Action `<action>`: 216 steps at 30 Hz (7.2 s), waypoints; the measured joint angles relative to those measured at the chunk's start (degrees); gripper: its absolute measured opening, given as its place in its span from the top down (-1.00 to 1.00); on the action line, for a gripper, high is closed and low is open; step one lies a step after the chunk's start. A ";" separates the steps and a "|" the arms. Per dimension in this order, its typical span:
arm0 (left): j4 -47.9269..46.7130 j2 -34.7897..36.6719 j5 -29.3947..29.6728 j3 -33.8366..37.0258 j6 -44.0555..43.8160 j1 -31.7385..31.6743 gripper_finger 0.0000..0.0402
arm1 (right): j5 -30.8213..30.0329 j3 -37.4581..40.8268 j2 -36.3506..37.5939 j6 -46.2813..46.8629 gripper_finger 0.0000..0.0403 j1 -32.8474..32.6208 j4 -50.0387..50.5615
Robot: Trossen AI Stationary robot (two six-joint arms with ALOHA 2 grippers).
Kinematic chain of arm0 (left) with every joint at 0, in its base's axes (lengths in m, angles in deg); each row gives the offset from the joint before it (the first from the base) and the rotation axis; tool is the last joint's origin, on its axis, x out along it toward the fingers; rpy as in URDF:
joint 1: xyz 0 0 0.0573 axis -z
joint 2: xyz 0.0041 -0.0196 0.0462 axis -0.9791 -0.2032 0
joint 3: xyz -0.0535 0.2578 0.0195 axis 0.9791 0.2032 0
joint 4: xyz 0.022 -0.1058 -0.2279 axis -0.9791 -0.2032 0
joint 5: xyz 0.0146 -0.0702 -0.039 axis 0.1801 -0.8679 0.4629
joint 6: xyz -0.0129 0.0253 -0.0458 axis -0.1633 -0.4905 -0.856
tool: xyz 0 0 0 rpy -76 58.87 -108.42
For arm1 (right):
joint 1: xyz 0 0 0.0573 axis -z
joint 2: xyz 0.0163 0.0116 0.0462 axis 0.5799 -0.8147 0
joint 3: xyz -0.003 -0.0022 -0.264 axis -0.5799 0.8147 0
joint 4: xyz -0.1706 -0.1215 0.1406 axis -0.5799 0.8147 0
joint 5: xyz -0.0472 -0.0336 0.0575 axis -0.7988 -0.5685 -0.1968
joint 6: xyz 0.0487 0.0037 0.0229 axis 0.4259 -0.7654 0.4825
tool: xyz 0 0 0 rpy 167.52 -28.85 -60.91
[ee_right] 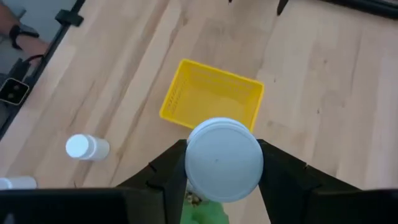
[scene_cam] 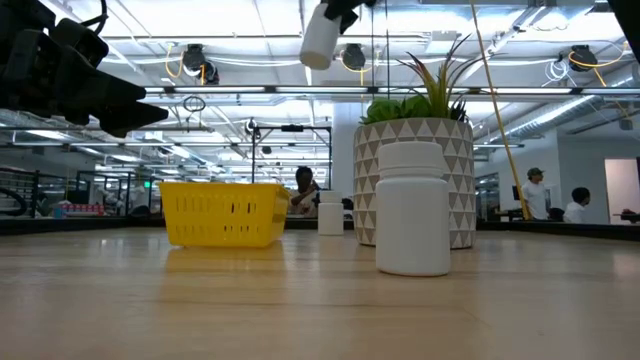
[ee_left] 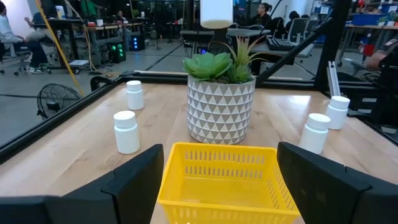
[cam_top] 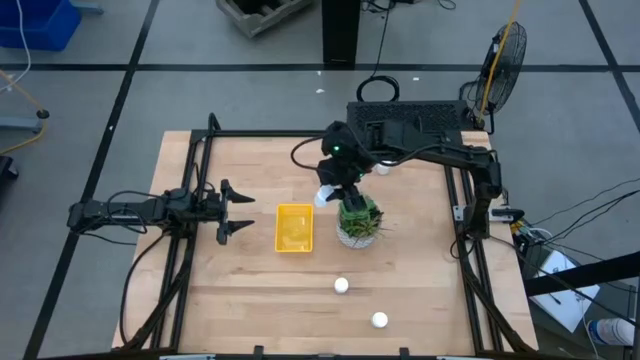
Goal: Pick and place pill bottles into a basket
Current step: Put the white medicine bottle into the yellow basket
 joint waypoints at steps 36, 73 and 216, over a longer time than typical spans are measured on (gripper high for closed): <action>0.00 0.00 0.00 0.00 0.00 0.01 -0.61 | 4.45 0.47 -13.18 -0.91 0.21 -6.18 -13.48; 0.02 0.00 0.00 0.01 0.01 0.01 -0.61 | 6.75 11.45 -15.28 -2.48 0.20 -6.18 -23.56; -0.02 0.00 -0.02 0.00 0.00 0.01 -0.61 | -4.29 14.60 -10.82 -9.03 -0.13 0.16 -25.69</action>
